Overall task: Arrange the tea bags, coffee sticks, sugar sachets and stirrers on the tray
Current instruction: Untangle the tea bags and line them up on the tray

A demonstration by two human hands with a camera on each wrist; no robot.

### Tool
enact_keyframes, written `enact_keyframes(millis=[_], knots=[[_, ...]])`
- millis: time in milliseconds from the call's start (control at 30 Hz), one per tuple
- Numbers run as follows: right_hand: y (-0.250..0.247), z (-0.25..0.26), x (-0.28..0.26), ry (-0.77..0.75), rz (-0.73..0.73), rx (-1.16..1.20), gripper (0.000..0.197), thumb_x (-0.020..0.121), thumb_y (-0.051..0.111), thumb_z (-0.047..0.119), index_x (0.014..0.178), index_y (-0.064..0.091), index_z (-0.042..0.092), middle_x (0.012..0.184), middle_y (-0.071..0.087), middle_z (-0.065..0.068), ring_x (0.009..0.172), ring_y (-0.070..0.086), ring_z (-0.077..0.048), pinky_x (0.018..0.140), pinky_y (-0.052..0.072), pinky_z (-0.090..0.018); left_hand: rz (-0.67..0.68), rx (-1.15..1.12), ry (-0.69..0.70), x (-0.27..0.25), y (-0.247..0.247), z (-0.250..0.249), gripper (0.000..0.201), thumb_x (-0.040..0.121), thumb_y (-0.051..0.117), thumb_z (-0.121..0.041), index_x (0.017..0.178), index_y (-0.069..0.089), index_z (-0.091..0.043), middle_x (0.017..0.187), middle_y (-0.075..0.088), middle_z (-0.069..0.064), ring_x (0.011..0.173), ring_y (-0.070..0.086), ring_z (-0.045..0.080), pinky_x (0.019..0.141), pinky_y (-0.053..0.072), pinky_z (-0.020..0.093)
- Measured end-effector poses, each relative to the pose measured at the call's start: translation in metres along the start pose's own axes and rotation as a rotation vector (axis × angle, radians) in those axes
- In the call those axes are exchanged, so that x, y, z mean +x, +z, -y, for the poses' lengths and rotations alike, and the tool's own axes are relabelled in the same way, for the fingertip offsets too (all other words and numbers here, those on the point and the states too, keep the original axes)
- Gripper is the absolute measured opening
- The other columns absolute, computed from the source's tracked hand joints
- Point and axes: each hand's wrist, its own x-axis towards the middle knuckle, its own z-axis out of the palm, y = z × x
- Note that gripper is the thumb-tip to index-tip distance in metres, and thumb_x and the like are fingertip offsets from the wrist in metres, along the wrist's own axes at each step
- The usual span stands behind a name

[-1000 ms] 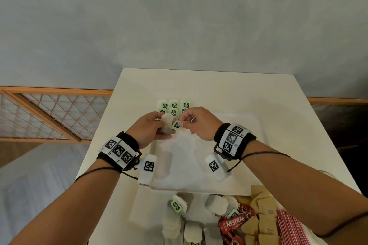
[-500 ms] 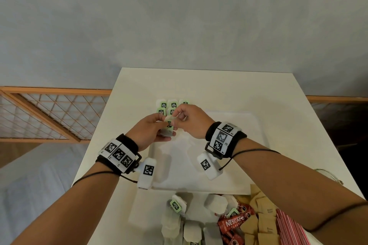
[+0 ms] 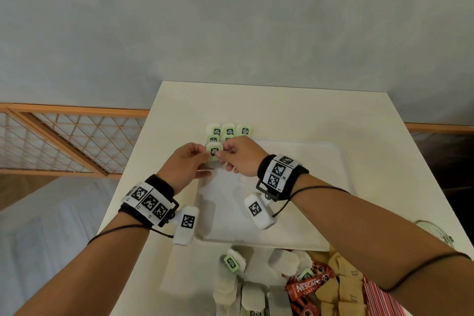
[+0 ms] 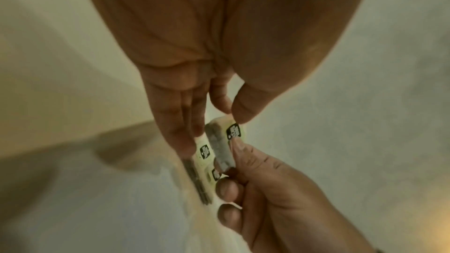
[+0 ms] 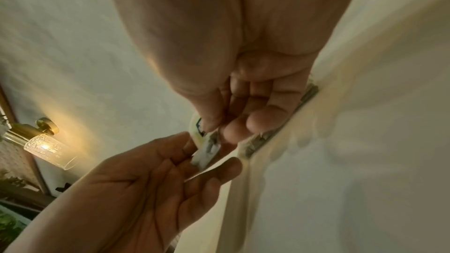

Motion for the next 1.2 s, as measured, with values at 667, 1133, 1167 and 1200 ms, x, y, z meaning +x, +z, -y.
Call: enact_keyframes(millis=[667, 1133, 1167, 1200], knots=[[0.019, 0.008, 0.021, 0.132, -0.165, -0.334, 0.029, 0.089, 0.071, 0.036, 0.100, 0.058, 0.012, 0.085, 0.073, -0.008, 0.079, 0.072, -0.031, 0.076, 0.061, -0.047, -0.039, 0.708, 0.432, -0.032, -0.016, 0.012, 0.013, 0.091, 0.069, -0.015, 0.088, 0.065, -0.027, 0.080, 0.067, -0.007, 0.072, 0.061, 0.008, 0.069, 0.049, 0.014], [-0.052, 0.005, -0.115, 0.095, -0.006, -0.281, 0.012, 0.096, 0.062, 0.037, 0.101, 0.064, 0.026, 0.075, 0.074, 0.005, 0.050, 0.063, -0.006, 0.055, 0.048, -0.023, 0.492, 0.945, 0.405, -0.102, -0.009, 0.021, 0.045, 0.087, 0.064, -0.014, 0.116, 0.057, -0.048, 0.109, 0.061, -0.023, 0.103, 0.058, 0.005, 0.076, 0.049, 0.016], [-0.055, -0.001, -0.129, 0.088, 0.019, -0.285, 0.011, 0.097, 0.061, 0.036, 0.103, 0.065, 0.027, 0.077, 0.074, 0.006, 0.052, 0.064, -0.006, 0.057, 0.049, -0.023, 0.513, 0.977, 0.410, -0.106, -0.007, 0.025, 0.043, 0.088, 0.064, -0.016, 0.119, 0.056, -0.046, 0.111, 0.060, -0.023, 0.104, 0.056, 0.003, 0.078, 0.047, 0.013], [-0.057, -0.008, -0.143, 0.082, 0.047, -0.291, 0.011, 0.098, 0.061, 0.034, 0.106, 0.065, 0.027, 0.079, 0.073, 0.007, 0.054, 0.064, -0.005, 0.059, 0.050, -0.022, 0.527, 1.006, 0.420, -0.109, -0.005, 0.028, 0.041, 0.089, 0.065, -0.019, 0.121, 0.057, -0.044, 0.112, 0.058, -0.023, 0.103, 0.055, 0.002, 0.079, 0.044, 0.009]])
